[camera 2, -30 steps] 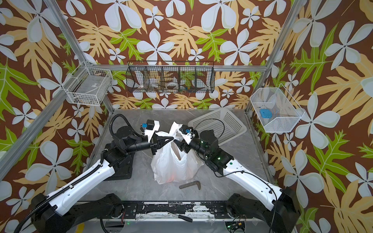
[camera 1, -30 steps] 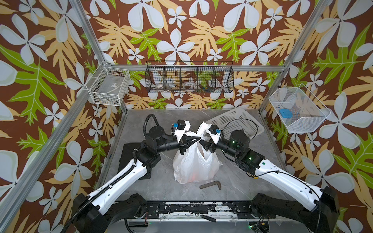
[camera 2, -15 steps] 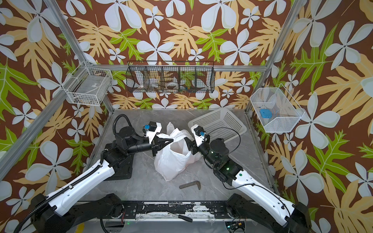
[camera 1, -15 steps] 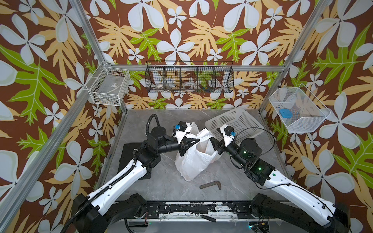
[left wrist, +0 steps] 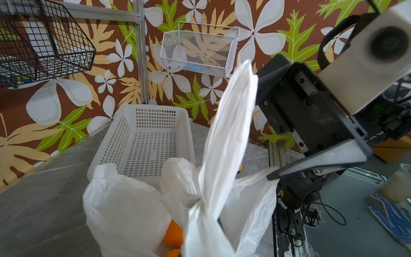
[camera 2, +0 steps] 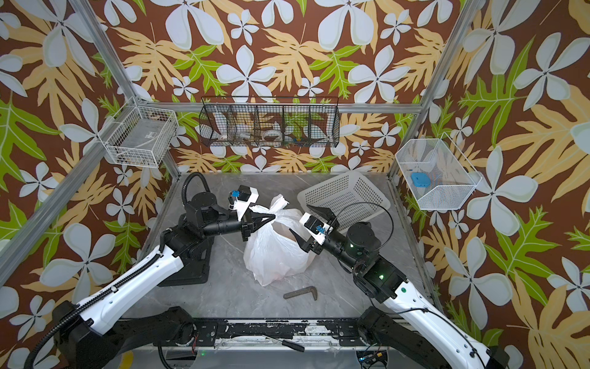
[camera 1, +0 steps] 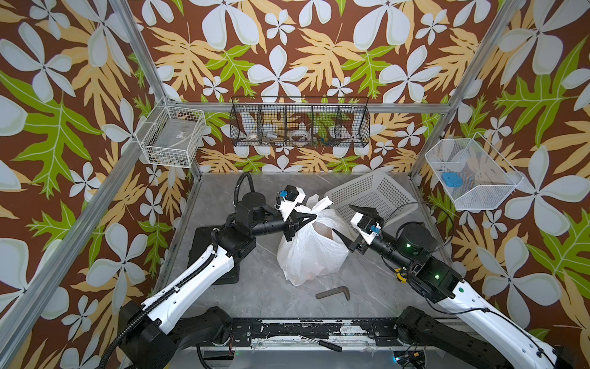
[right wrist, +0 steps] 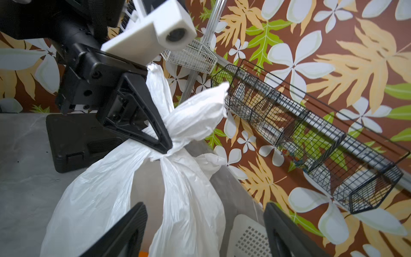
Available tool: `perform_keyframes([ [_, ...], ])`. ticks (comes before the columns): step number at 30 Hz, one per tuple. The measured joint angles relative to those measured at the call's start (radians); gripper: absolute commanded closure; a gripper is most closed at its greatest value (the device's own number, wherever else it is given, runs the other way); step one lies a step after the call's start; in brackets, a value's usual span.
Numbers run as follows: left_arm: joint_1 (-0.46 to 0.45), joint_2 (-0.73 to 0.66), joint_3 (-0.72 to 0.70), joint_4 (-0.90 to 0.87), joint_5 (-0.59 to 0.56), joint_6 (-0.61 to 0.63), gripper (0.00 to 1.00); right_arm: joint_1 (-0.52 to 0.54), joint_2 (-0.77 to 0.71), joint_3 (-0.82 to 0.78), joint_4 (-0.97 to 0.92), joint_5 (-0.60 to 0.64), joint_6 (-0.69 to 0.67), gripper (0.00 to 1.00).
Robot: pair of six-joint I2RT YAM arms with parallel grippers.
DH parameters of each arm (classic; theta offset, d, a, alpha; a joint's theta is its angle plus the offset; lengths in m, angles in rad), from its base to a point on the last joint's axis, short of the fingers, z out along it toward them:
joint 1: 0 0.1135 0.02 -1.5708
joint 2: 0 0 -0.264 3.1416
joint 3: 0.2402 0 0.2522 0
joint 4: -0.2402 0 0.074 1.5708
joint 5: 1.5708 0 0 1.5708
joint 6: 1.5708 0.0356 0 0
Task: Place the oranges into plastic bags & tie knots
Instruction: Tie the plastic bag at the center of the board.
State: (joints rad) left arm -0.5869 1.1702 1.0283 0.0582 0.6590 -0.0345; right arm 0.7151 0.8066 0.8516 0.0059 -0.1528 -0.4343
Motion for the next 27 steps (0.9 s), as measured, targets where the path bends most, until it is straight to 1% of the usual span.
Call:
perform_keyframes([
  [5, 0.001, 0.006, 0.005, -0.008, 0.016, -0.037, 1.00, 0.004, 0.054, 0.012, 0.006, -0.006, -0.177, 0.15],
  [8, 0.001, 0.002, 0.003, -0.004, 0.020, -0.072, 1.00, 0.047, 0.078, -0.016, 0.056, 0.011, -0.249, 0.14],
  [11, 0.001, -0.003, 0.000, 0.009, 0.023, -0.109, 1.00, 0.108, 0.114, -0.047, 0.119, 0.064, -0.326, 0.15],
  [14, 0.001, -0.003, -0.002, 0.024, 0.023, -0.160, 1.00, 0.130, 0.123, -0.106, 0.244, 0.140, -0.375, 0.16],
  [18, 0.001, -0.002, -0.015, 0.059, 0.032, -0.225, 1.00, 0.159, 0.146, -0.158, 0.397, 0.205, -0.466, 0.17],
  [21, 0.001, -0.002, -0.022, 0.077, 0.039, -0.265, 1.00, 0.168, 0.153, -0.170, 0.478, 0.251, -0.515, 0.17],
  [24, 0.001, 0.000, -0.028, 0.113, 0.057, -0.314, 1.00, 0.203, 0.179, -0.177, 0.555, 0.291, -0.572, 0.16],
  [27, 0.001, 0.005, -0.029, 0.132, 0.071, -0.358, 1.00, 0.238, 0.214, -0.181, 0.593, 0.328, -0.629, 0.16],
])
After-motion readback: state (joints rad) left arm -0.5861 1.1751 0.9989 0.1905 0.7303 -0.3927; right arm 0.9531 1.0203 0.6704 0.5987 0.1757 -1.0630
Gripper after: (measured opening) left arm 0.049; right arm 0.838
